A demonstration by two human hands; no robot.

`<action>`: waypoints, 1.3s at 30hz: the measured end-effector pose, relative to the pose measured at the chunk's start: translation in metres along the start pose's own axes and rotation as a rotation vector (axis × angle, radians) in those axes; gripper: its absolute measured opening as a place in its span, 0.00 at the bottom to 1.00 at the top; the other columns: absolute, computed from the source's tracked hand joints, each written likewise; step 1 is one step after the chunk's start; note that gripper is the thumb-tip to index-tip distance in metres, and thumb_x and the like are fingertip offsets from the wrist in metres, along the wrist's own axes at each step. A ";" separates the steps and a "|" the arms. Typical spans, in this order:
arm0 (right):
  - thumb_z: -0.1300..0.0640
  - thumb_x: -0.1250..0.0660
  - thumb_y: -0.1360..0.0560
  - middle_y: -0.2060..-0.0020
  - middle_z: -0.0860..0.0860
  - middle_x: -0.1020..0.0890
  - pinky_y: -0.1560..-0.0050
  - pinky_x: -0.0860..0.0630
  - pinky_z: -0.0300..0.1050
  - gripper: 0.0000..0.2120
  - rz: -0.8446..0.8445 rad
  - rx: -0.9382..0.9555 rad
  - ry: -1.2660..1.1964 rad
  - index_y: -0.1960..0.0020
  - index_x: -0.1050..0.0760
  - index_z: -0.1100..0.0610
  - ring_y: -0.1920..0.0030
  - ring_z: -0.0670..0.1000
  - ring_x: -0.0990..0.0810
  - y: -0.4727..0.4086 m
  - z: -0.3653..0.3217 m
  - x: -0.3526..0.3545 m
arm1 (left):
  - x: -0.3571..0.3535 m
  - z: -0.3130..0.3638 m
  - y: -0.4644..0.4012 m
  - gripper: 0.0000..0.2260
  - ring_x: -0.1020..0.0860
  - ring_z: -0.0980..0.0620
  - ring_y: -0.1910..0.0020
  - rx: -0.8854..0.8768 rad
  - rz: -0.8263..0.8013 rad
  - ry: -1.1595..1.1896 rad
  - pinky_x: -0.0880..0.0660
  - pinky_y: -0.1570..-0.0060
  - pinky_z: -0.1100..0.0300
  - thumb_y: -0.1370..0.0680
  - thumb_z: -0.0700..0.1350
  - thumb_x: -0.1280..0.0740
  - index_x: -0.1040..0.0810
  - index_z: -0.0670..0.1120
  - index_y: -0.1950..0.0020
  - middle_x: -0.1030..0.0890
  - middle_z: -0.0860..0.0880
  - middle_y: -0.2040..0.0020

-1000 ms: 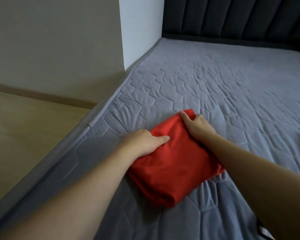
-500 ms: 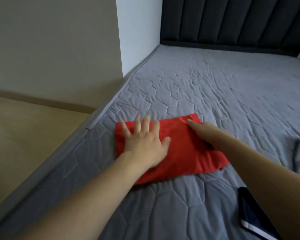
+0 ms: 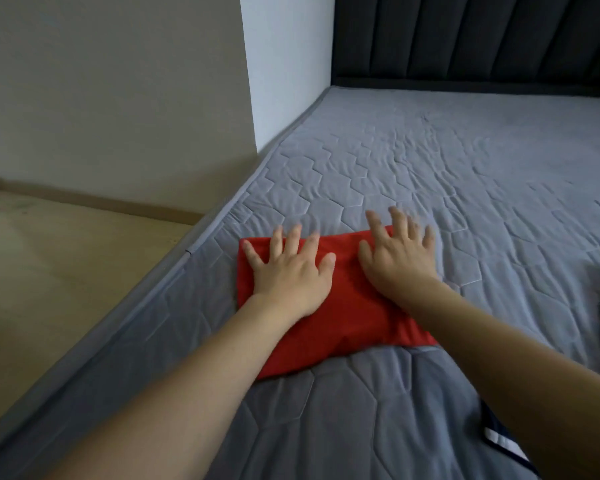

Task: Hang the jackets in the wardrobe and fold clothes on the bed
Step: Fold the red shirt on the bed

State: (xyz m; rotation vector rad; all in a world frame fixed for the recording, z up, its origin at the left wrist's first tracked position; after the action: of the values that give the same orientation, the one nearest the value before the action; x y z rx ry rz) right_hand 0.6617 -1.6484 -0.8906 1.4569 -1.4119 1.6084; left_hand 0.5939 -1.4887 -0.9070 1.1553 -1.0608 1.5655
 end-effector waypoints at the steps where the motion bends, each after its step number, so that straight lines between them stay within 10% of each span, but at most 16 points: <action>1: 0.41 0.51 0.22 0.23 0.54 0.47 0.29 0.57 0.67 0.27 -0.057 0.054 0.034 0.23 0.47 0.44 0.24 0.60 0.49 -0.002 -0.006 -0.014 | -0.007 0.001 -0.005 0.28 0.58 0.48 0.22 -0.015 -0.013 -0.004 0.67 0.33 0.29 0.21 0.64 0.56 0.48 0.57 0.22 0.52 0.52 0.20; 5: 0.33 0.58 0.23 0.22 0.49 0.47 0.28 0.53 0.67 0.30 -0.291 -0.011 -0.023 0.24 0.49 0.41 0.23 0.54 0.52 -0.013 0.012 -0.065 | -0.044 -0.015 -0.015 0.29 0.50 0.47 0.22 0.059 0.003 -0.071 0.65 0.31 0.32 0.22 0.65 0.57 0.46 0.57 0.22 0.44 0.50 0.21; 9: 0.31 0.55 0.25 0.24 0.51 0.43 0.30 0.46 0.64 0.33 -0.207 -0.122 -0.094 0.24 0.45 0.45 0.25 0.56 0.44 -0.034 0.024 -0.073 | -0.051 -0.019 -0.030 0.30 0.42 0.45 0.25 0.108 0.081 -0.042 0.62 0.30 0.33 0.25 0.65 0.57 0.37 0.57 0.26 0.35 0.50 0.26; 15: 0.25 0.42 0.32 0.38 0.60 0.27 0.38 0.34 0.57 0.45 -0.066 -0.407 -0.198 0.31 0.36 0.61 0.37 0.62 0.30 -0.007 0.033 -0.059 | -0.049 -0.036 -0.049 0.28 0.42 0.43 0.28 0.182 -0.233 0.045 0.51 0.29 0.39 0.29 0.64 0.46 0.36 0.55 0.32 0.37 0.47 0.30; 21: 0.56 0.21 0.34 0.60 0.55 0.16 0.61 0.20 0.44 0.19 -0.518 -0.566 -1.028 0.48 0.22 0.62 0.61 0.53 0.17 -0.004 0.028 0.010 | 0.020 -0.002 -0.007 0.23 0.28 0.41 0.35 0.012 -0.330 -0.193 0.33 0.36 0.47 0.29 0.57 0.37 0.28 0.46 0.38 0.24 0.42 0.36; 27: 0.60 0.23 0.31 0.59 0.51 0.16 0.55 0.20 0.43 0.12 -0.529 -0.343 -1.142 0.51 0.22 0.54 0.60 0.48 0.18 -0.047 -0.055 0.232 | 0.250 -0.016 0.007 0.17 0.23 0.44 0.41 0.106 -0.435 0.046 0.27 0.48 0.58 0.29 0.49 0.36 0.26 0.49 0.41 0.22 0.45 0.39; 39: 0.38 0.26 0.33 0.68 0.47 0.16 0.73 0.24 0.35 0.20 -0.429 -0.180 -1.489 0.59 0.21 0.55 0.69 0.45 0.17 -0.195 -0.348 0.752 | 0.906 -0.093 0.038 0.31 0.26 0.45 0.36 0.237 -0.015 0.085 0.31 0.38 0.51 0.22 0.67 0.54 0.20 0.50 0.42 0.22 0.46 0.38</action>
State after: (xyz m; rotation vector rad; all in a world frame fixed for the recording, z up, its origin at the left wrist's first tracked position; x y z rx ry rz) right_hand 0.5114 -1.4507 -0.0759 2.7165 -1.5695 -0.1061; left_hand 0.3879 -1.2590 -0.0492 1.2381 -0.8249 1.7473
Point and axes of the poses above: each hand's wrist, its own y-axis away from the middle knuckle, its own x-axis out of the back of the hand, z = x × y, the point moved 5 cm from there along -y, towards the middle knuckle
